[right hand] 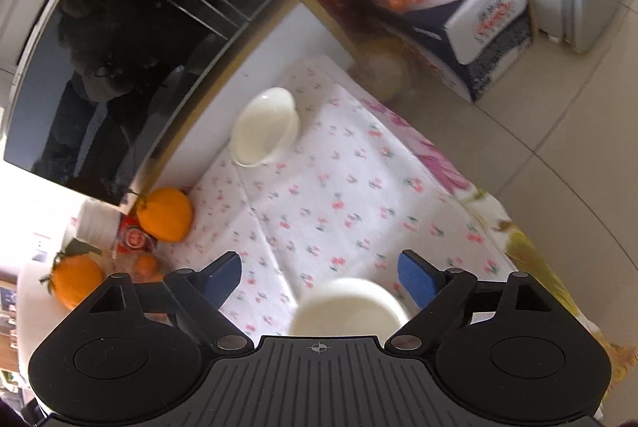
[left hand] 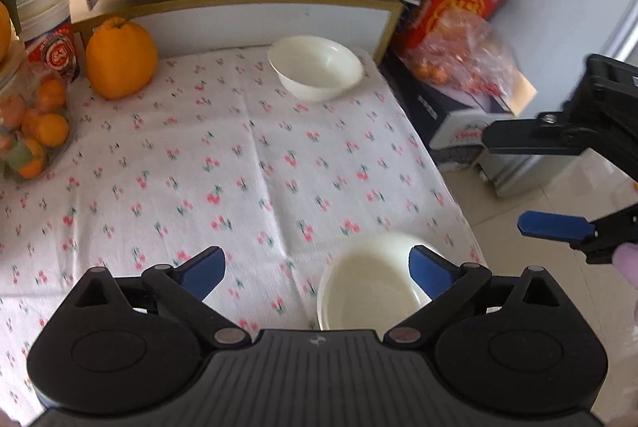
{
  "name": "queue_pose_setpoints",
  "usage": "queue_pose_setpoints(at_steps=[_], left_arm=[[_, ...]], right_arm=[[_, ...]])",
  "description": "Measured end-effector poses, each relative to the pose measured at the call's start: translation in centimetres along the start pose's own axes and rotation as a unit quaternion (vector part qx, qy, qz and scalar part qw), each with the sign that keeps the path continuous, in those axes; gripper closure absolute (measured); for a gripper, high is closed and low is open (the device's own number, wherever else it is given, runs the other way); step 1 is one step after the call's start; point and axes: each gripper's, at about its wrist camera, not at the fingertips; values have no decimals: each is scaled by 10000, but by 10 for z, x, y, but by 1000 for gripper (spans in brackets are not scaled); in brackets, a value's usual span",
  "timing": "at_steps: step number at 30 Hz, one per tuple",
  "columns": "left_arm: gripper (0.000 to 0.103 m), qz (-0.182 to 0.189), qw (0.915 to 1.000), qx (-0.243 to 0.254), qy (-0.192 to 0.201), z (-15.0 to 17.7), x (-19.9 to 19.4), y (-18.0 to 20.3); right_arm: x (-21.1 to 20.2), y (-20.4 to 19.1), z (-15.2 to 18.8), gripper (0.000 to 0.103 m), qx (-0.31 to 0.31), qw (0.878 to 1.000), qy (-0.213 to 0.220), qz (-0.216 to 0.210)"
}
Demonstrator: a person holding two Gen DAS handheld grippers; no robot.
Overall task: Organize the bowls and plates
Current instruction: 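Move both grippers to the rim of the cream bowl by the microwave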
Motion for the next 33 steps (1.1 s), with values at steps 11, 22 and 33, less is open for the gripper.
queue_pose_setpoints(at_steps=[11,22,33], left_arm=[[2,-513,9984,-147,208,-71,17,-20],[2,-699,9970,-180,297,-105,65,-46],[32,-139,9980,-408,462,-120,108,-59]], right_arm=[[49,-30,-52,10,8,9992,-203,-337],[113,-27,-87,10,-15,9980,-248,-577],[162,-10,-112,11,303,9913,-154,-1273]])
Point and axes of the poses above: each gripper's, at about its wrist camera, not at the fingertips, and x roughly the way its jaws point, y to its right, z to its underside, and after that the axes turned 6 degrees about z, right-handed
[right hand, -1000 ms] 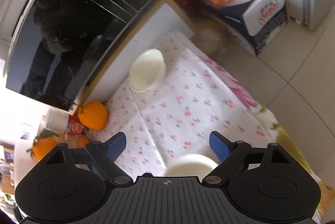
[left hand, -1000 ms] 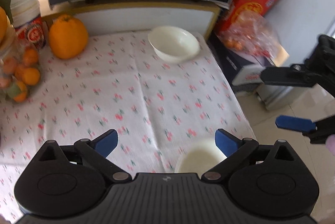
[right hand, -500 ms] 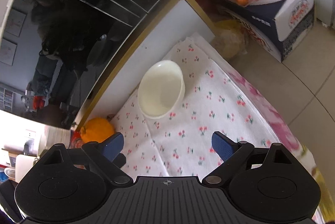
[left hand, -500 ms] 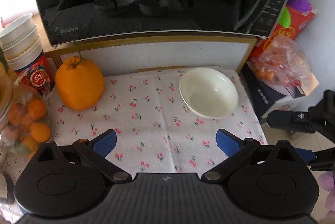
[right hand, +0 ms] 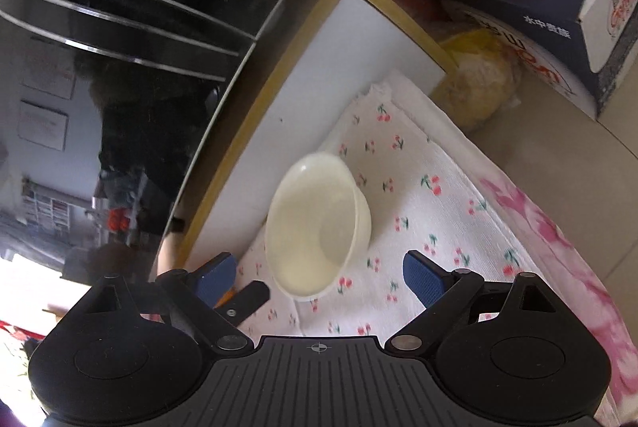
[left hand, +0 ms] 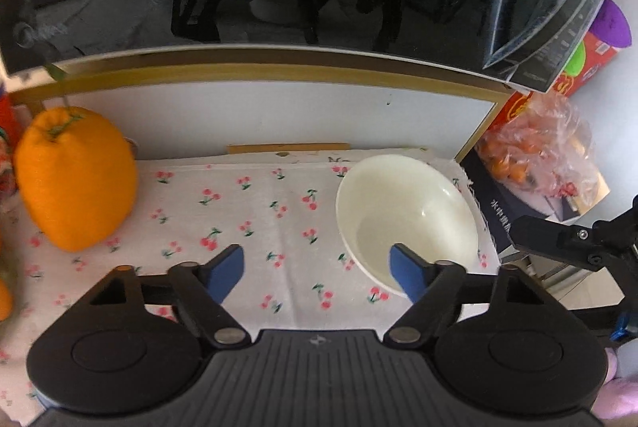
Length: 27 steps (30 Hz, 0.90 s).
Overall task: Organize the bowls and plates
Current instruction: 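Move both grippers to the rim of the cream bowl by the microwave, then close both grippers on the cream bowl rim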
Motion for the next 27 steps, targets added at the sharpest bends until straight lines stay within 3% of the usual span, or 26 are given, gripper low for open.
queue_pose_setpoints(at_steps=[2,7,18,27], left_arm=[[39,154,9998,-88,1,0,6,-2],[56,400,9990,-195,-1,1,15,-6],[90,583,9978,-301,-35,2,16,-9],[92,499,9985,-220,55,1,14,-4]], right_arm=[[5,2,-2,15,26,10000,50,-57],[14,9,-4,41,109,9999,101,-41],[21,14,0,81,180,9996,199,-47],[22,14,0,94,93,9996,243,53]])
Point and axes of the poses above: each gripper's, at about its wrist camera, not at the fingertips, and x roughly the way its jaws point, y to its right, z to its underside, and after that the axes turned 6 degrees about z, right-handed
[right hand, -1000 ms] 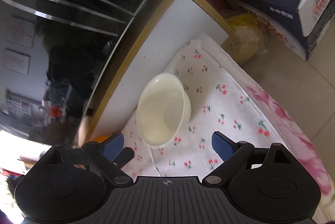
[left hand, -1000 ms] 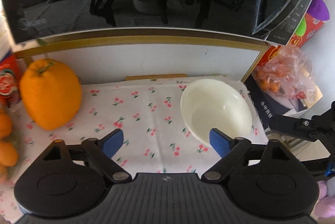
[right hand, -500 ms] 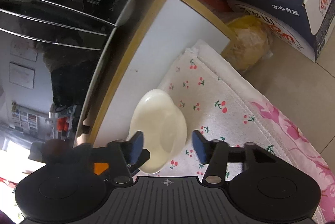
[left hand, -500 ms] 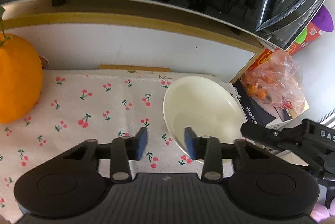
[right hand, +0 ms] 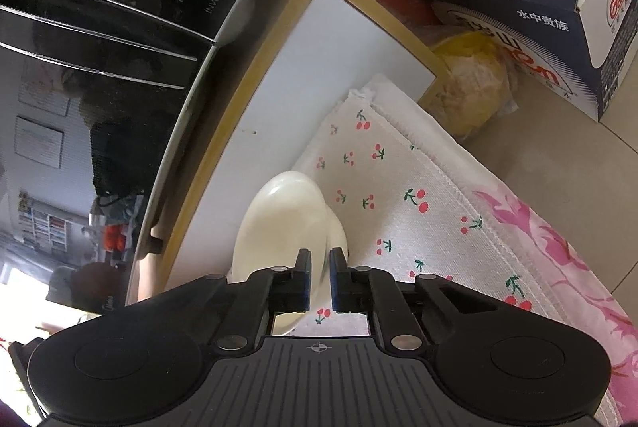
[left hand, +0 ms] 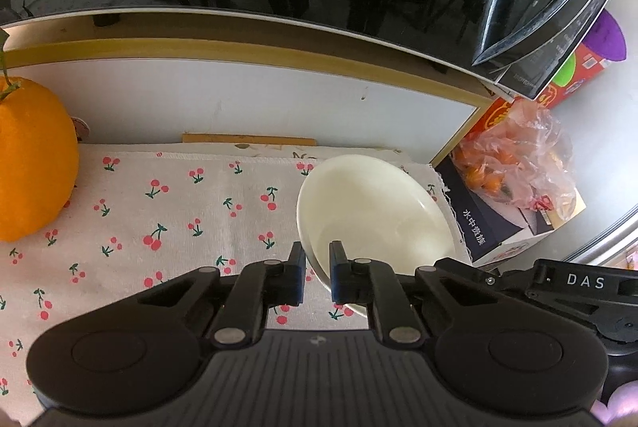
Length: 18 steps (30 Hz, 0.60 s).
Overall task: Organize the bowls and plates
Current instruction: 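Lift the cream bowl with both grippers and carry it over the bowl stack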
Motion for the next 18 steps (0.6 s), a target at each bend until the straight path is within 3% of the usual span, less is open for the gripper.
queue_pose_setpoints(at_steps=[9,18], left_arm=[[92,-156,9999,14,54,-2,-17,8],[92,-213,9997,90,122,1,-61,21]], right_arm=[[-18,-19,8,94,-249,9997,42,-29],[-53,-38,25,94,-333,9994,-18,-24]])
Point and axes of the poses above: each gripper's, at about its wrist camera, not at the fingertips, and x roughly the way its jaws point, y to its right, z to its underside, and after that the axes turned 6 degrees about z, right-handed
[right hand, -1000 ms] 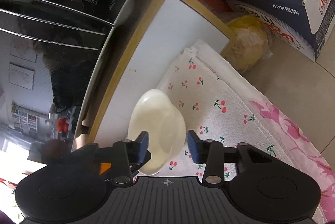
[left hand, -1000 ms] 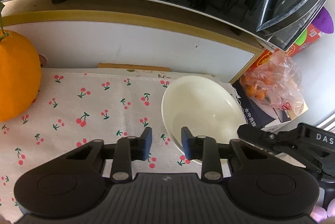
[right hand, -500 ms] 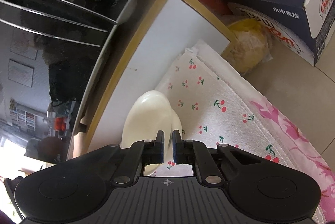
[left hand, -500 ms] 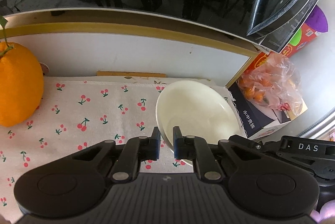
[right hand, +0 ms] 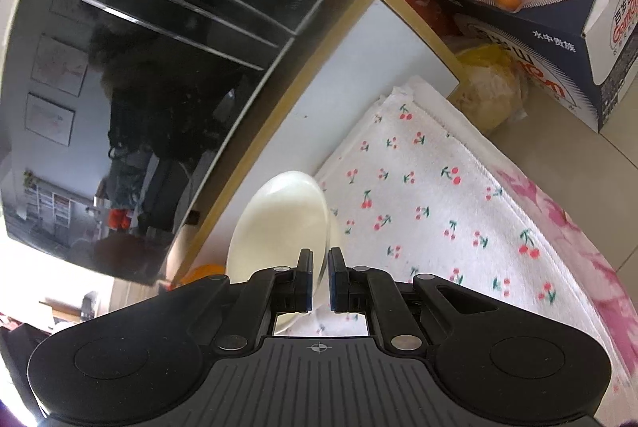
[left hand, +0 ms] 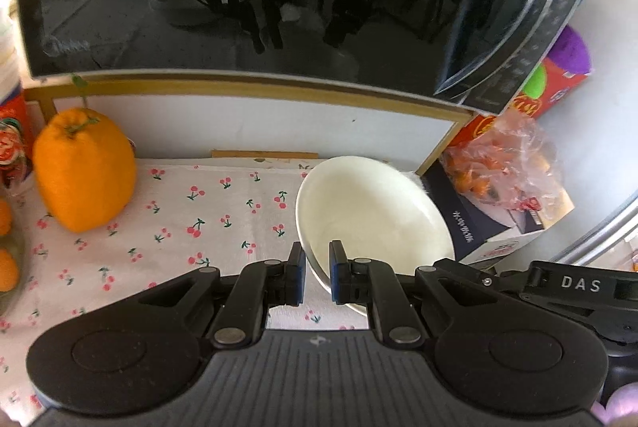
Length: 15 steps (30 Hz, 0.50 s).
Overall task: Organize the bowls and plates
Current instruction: 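Lift the cream bowl with both grippers and carry it over the bowl stack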
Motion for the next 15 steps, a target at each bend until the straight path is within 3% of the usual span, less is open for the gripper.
queue_pose_setpoints(at_steps=[15], left_arm=[[91,40,9999,-5,108,24,-70,16]], right_arm=[[-73,-30,38,94,-138,9999,45,-16]])
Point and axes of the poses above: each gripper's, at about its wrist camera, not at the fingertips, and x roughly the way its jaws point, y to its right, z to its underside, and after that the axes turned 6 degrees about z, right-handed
